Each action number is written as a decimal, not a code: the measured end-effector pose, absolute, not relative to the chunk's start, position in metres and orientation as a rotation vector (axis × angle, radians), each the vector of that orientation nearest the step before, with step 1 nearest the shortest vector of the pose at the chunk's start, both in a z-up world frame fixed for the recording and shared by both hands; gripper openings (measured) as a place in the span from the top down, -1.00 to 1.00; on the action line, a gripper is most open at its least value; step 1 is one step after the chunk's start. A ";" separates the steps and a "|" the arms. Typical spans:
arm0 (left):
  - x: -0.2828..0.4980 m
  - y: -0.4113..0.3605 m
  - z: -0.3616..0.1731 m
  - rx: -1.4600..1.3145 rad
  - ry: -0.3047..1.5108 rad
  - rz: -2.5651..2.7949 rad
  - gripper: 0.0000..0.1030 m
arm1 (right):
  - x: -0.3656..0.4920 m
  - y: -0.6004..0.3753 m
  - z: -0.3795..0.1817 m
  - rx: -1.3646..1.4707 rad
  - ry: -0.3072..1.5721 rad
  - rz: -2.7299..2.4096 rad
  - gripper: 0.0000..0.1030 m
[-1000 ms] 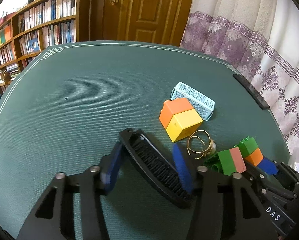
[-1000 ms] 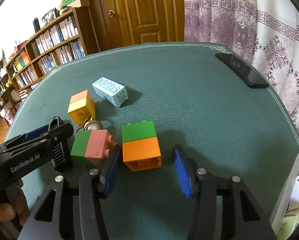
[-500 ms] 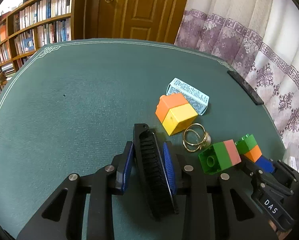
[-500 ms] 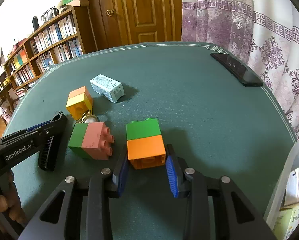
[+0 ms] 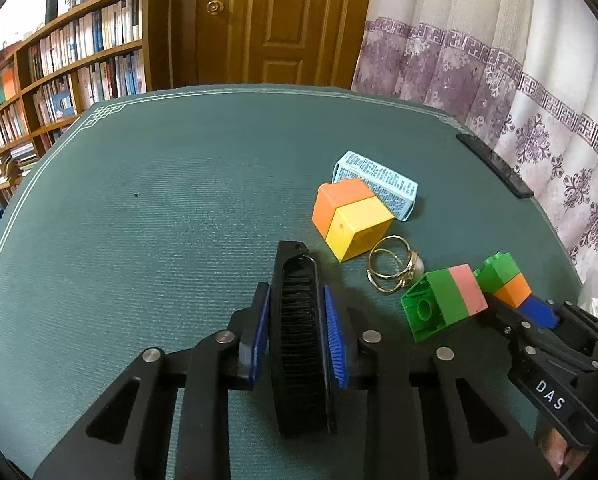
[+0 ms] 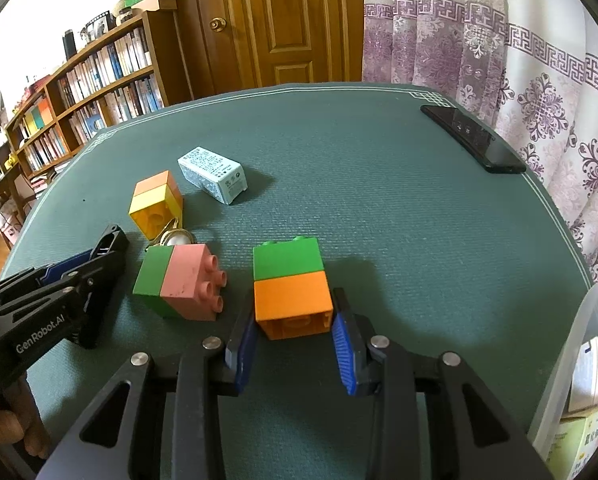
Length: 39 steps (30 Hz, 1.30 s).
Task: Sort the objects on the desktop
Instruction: 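Lift the black comb with the left tool while the right tool lifts the green-orange brick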
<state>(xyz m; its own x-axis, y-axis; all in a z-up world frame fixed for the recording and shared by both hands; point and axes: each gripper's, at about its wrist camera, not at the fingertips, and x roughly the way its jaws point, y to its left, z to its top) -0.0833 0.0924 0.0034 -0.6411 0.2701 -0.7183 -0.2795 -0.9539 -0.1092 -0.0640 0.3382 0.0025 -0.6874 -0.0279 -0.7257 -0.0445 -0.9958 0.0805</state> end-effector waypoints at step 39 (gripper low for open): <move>-0.018 0.122 0.065 -0.915 -0.027 2.491 0.45 | 0.019 0.384 0.050 -1.053 0.260 2.884 0.29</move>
<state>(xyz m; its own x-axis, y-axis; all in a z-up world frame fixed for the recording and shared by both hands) -0.0183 0.1225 0.0645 -0.6596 0.4466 -0.6045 -0.4332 -0.8832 -0.1797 0.0192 0.3840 0.0500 -0.7649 -0.0006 -0.6442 -0.1146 -0.9839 0.1370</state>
